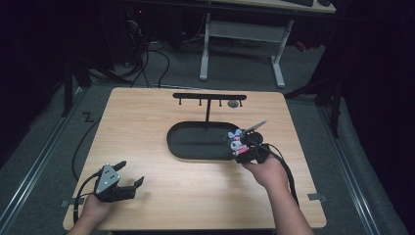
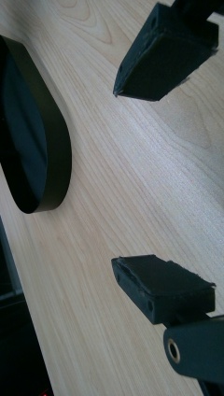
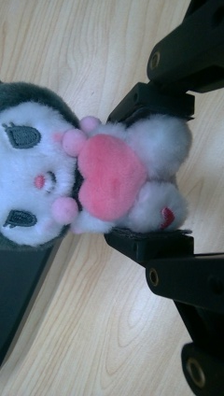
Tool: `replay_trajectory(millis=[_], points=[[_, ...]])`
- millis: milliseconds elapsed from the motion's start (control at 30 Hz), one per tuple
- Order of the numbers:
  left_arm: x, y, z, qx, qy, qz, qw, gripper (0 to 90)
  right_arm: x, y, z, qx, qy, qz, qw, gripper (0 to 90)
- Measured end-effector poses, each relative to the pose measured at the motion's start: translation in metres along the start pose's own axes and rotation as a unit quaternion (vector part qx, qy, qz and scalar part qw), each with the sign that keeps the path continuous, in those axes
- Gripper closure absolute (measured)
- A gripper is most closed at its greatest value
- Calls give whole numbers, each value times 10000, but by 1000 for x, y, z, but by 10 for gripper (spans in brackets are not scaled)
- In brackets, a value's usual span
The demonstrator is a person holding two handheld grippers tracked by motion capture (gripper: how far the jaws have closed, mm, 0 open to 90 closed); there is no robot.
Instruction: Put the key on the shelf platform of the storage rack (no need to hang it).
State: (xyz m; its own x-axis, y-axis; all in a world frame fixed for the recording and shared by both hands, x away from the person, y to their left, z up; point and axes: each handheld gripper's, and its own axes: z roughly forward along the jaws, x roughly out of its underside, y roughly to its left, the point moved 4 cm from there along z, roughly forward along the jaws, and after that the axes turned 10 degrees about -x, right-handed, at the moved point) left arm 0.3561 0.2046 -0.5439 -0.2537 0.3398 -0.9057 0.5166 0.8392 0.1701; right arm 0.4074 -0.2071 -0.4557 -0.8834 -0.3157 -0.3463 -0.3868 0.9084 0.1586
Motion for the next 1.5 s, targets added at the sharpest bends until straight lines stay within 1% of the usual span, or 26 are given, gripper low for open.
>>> replay_trajectory(millis=[67,133,167,333,500,600,633,800,933,967,1033,1233,1267,1300,1333,1433,1467,1500], points=[[0,0,0,-2,-4,-1,10000,155,-4,2,3,-13,-25,-1,10000,485],[0,0,0,-4,-8,-5,10000,155,-8,4,6,1,34,-29,10000,485],[0,0,0,-6,-14,-8,10000,155,-9,4,7,9,20,-43,10000,485],[0,0,0,-7,-18,-10,10000,155,-14,6,11,-16,25,-25,10000,485],[0,0,0,-5,-4,-15,10000,155,-19,5,17,-12,28,13,10000,485],[0,0,0,-6,-9,-19,10000,155,-24,4,21,-45,-19,43,10000,485],[0,1,0,-5,-10,-26,10000,155,-27,4,23,-40,27,68,10000,485],[0,1,0,-5,-8,-31,10000,155,-31,5,29,-58,5,34,10000,485],[0,1,0,-1,-11,-29,10000,155,-36,6,36,-42,49,29,10000,485],[0,1,0,0,-13,-30,10000,155,-39,5,40,-30,77,45,10000,485],[0,1,0,-3,-16,-38,10000,155,-41,4,43,-28,111,59,9999,485],[0,1,0,-3,-15,-38,10000,155,-51,2,48,-17,58,89,9999,485],[0,1,0,-2,-13,-39,10000,155,-53,2,48,-12,89,116,9999,485],[0,1,0,-1,-14,-39,10000,155,-55,3,50,-33,59,99,9999,485],[0,1,0,3,-13,-40,10000,155,-58,4,52,7,99,73,9999,485],[0,1,0,3,-18,-40,10000,155,-62,5,55,13,37,53,10000,485],[0,1,0,2,-19,-38,10000,155,-63,6,55,3,53,95,9999,485],[0,1,0,3,-20,-35,10000,155,-65,6,56,-23,19,84,10000,485]])
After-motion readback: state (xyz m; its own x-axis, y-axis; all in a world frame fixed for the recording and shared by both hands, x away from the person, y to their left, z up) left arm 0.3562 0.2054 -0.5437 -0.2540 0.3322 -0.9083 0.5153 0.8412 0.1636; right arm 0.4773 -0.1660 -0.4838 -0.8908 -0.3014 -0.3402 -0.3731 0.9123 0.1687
